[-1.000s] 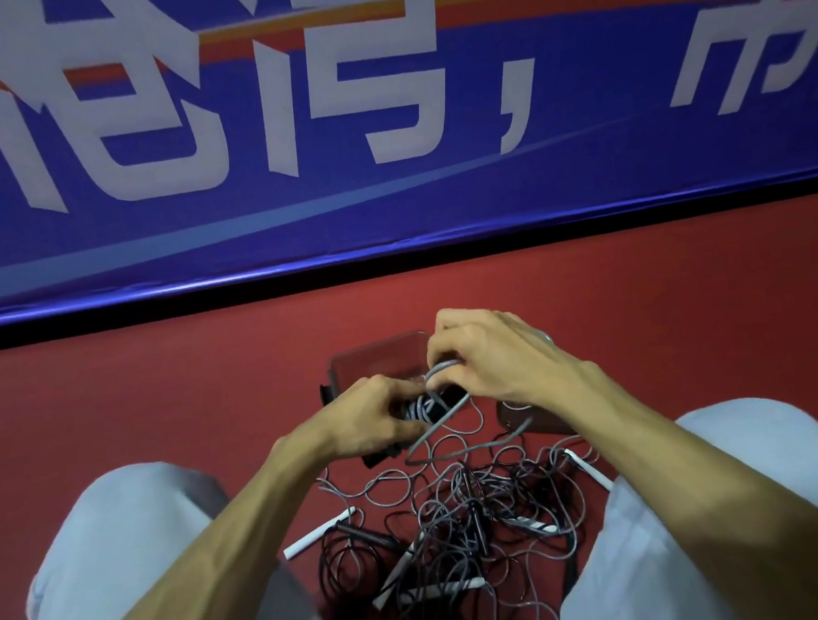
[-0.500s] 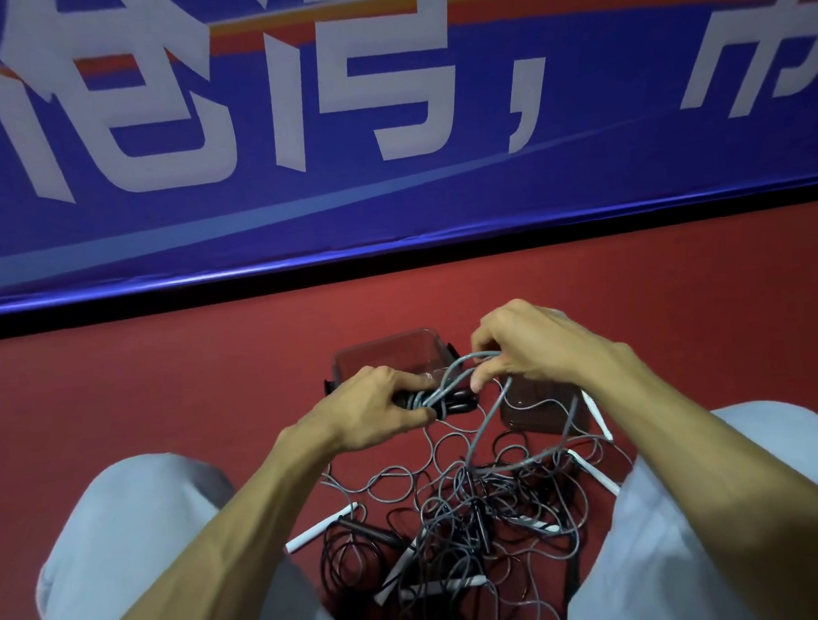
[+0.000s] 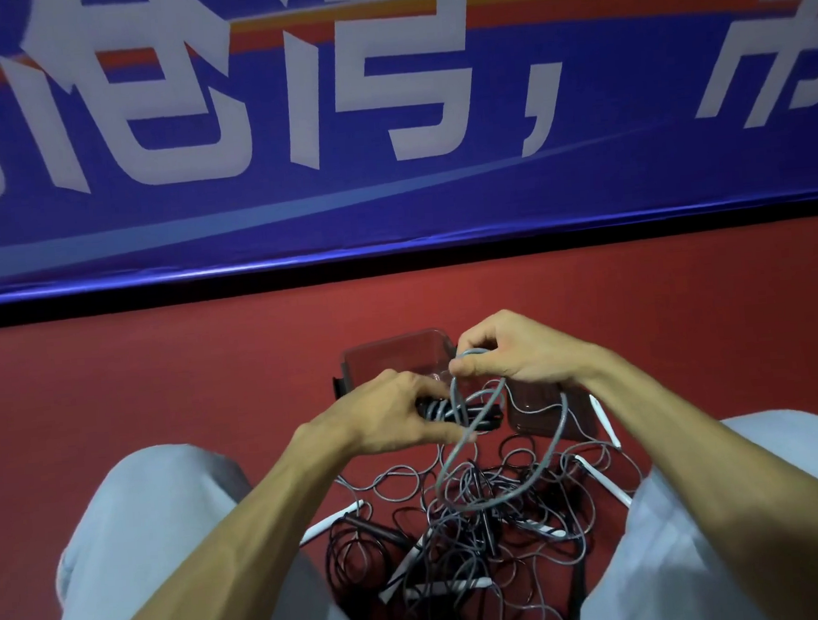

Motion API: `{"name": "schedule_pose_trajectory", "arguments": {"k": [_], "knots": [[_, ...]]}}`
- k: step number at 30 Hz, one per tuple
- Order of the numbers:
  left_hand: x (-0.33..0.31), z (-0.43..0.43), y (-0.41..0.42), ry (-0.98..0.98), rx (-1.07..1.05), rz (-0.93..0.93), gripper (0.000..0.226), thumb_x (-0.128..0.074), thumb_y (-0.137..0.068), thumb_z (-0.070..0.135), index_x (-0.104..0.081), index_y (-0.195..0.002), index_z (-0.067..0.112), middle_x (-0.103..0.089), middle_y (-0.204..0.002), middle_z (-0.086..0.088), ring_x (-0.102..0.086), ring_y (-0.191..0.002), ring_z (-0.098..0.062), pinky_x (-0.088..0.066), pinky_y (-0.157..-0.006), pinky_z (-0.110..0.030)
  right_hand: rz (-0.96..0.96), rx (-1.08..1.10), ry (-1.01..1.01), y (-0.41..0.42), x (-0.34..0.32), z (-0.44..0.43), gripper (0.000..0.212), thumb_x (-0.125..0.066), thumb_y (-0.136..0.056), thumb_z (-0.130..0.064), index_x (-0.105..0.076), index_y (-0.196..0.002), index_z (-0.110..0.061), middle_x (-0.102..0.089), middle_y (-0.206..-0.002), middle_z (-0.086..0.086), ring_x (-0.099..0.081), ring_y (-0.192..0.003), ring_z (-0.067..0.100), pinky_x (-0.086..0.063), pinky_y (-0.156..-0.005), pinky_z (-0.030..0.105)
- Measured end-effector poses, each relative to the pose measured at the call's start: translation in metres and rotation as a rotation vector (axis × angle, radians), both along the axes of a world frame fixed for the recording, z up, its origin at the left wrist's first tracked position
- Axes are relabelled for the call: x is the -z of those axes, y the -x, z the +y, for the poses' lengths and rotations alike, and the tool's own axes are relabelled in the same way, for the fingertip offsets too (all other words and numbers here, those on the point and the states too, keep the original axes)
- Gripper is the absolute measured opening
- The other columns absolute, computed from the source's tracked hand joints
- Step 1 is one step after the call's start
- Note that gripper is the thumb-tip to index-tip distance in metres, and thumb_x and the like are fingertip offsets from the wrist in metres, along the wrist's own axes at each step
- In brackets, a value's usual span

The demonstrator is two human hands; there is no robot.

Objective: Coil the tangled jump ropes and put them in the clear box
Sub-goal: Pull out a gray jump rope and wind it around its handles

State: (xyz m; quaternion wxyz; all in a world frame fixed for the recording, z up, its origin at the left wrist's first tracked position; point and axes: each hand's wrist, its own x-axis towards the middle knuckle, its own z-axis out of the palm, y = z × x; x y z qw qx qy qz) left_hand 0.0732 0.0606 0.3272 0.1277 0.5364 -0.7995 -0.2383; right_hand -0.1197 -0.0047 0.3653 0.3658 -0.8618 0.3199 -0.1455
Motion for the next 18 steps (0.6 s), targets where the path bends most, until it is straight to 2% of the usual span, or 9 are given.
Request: {"name": "schedule_pose_trajectory", "arguments": {"k": [2,4,8,10,12,14,16,18], "knots": [[-0.001,0.001,0.003,0.053,-0.020,-0.011,0.043,-0.054,-0.071,0.082,-0.066,-0.089,0.044,-0.058,-0.064,-0.001,-0.050,-0.060,-0.019,-0.046,-0.060,-0.037,-0.020,0.035,0.012,0.001,0.000,-0.004,0.024,-0.067,-0.087,-0.028,-0.067,-0.069,-0.013,-0.053,-0.055,-0.014,-0.046,-0.056,-0.001,-0.036,-0.060,0.014],[-0.004,0.002,0.003,0.091,-0.040,-0.029,0.033,-0.056,-0.077,0.073,-0.066,-0.091,0.045,-0.061,-0.068,-0.001,-0.051,-0.063,-0.018,-0.044,-0.061,-0.034,-0.036,0.075,0.021,0.004,-0.001,-0.007,0.022,-0.068,-0.087,-0.025,-0.067,-0.067,-0.016,-0.053,-0.050,-0.017,-0.046,-0.053,-0.004,-0.035,-0.058,0.011],[-0.007,0.005,0.005,0.104,-0.040,0.033,0.035,-0.057,-0.076,0.062,-0.069,-0.094,0.035,-0.057,-0.068,-0.006,-0.039,-0.059,-0.016,-0.041,-0.059,-0.033,-0.047,0.097,-0.006,0.009,0.002,-0.012,0.025,-0.067,-0.087,-0.024,-0.065,-0.064,-0.016,-0.052,-0.047,-0.019,-0.045,-0.049,-0.006,-0.033,-0.056,0.008],[-0.010,0.006,0.004,0.064,-0.029,0.207,0.019,-0.067,-0.079,0.044,-0.073,-0.093,0.032,-0.055,-0.062,0.000,-0.039,-0.055,-0.011,-0.040,-0.055,-0.031,-0.051,0.108,-0.012,0.011,0.005,-0.016,0.033,-0.066,-0.081,-0.038,-0.069,-0.068,-0.007,-0.056,-0.053,-0.011,-0.046,-0.055,-0.003,-0.035,-0.059,0.014],[-0.016,0.008,0.003,-0.027,-0.043,0.426,0.010,-0.070,-0.084,0.023,-0.076,-0.092,0.020,-0.054,-0.059,0.006,-0.043,-0.052,-0.008,-0.037,-0.049,-0.024,-0.033,0.093,-0.014,0.015,0.007,-0.018,0.047,-0.062,-0.076,-0.049,-0.070,-0.069,-0.004,-0.054,-0.058,0.008,-0.044,-0.060,0.007,-0.033,-0.059,0.025],[-0.022,0.009,0.002,-0.050,-0.123,0.652,0.012,-0.064,-0.089,0.012,-0.075,-0.084,0.013,-0.056,-0.059,0.010,-0.046,-0.052,-0.005,-0.037,-0.049,-0.018,0.000,0.076,-0.036,0.019,0.007,-0.018,0.055,-0.060,-0.075,-0.053,-0.070,-0.070,0.000,-0.044,-0.058,0.008,-0.035,-0.056,0.011,-0.026,-0.055,0.027],[-0.028,0.005,-0.001,-0.026,-0.267,0.906,0.026,-0.056,-0.093,0.007,-0.073,-0.076,0.017,-0.060,-0.061,0.008,-0.051,-0.051,-0.005,-0.041,-0.049,-0.018,0.042,0.058,-0.063,0.020,0.006,-0.016,0.041,-0.068,-0.076,-0.045,-0.072,-0.072,-0.004,-0.052,-0.058,-0.001,-0.042,-0.055,0.006,-0.032,-0.056,0.023],[-0.031,-0.001,-0.008,0.006,-0.387,1.068,0.021,-0.054,-0.091,0.009,-0.072,-0.085,0.017,-0.064,-0.071,0.000,-0.056,-0.054,-0.009,-0.046,-0.054,-0.024,0.063,0.032,-0.047,0.017,0.007,-0.012,0.020,-0.075,-0.079,-0.031,-0.071,-0.069,-0.015,-0.062,-0.064,-0.003,-0.052,-0.063,0.003,-0.041,-0.066,0.023]]}}
